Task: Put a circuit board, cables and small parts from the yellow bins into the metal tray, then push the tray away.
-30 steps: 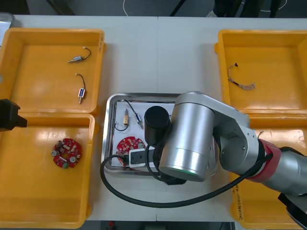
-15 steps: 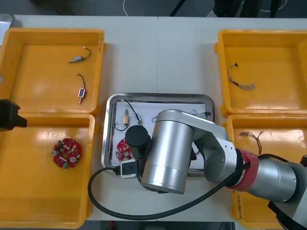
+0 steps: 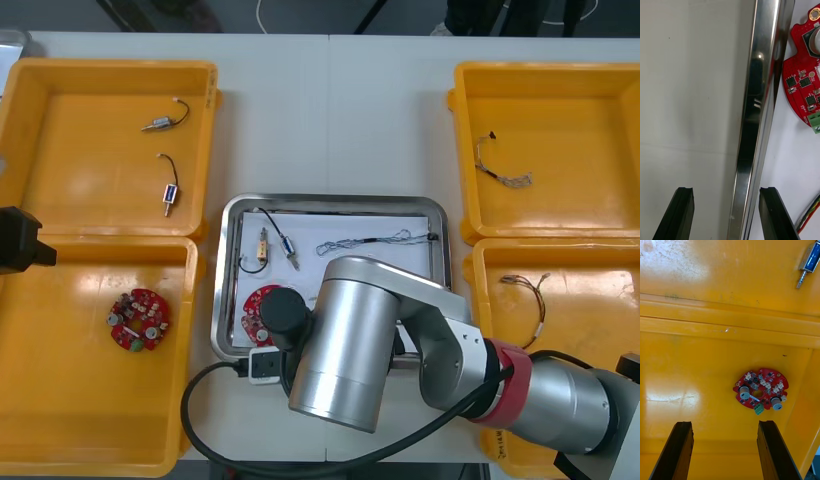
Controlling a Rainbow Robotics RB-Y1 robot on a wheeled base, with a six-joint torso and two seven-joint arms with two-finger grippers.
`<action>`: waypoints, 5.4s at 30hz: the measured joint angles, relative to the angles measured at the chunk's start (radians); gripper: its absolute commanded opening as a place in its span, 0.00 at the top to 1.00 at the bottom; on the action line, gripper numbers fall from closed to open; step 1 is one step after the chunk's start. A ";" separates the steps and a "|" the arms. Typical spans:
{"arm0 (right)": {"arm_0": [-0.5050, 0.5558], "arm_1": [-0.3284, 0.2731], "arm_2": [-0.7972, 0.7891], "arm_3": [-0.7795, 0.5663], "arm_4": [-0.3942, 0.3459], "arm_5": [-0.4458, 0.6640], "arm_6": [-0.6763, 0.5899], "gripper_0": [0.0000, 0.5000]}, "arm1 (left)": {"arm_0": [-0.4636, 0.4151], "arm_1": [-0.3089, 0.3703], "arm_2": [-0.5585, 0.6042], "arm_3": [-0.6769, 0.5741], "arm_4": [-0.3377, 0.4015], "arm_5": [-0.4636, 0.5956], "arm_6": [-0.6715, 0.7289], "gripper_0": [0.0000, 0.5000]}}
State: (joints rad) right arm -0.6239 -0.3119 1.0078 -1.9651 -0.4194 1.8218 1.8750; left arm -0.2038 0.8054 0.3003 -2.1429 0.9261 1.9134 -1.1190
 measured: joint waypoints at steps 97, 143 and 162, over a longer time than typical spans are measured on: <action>-0.165 -0.059 0.053 0.109 0.023 -0.113 -0.005 1.00 | 0.000 0.000 0.000 0.000 0.000 0.000 0.000 0.00; -0.435 0.006 0.034 0.420 -0.076 -0.190 -0.005 1.00 | 0.000 0.000 0.000 0.000 0.000 0.000 0.000 0.00; -0.515 0.013 0.034 0.536 -0.094 -0.237 -0.005 1.00 | 0.000 0.000 0.000 0.000 0.000 0.000 0.000 0.00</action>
State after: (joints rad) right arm -1.1387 -0.2985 1.0417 -1.4290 -0.5132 1.5845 1.8701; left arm -0.2038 0.8057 0.3004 -2.1433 0.9261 1.9134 -1.1193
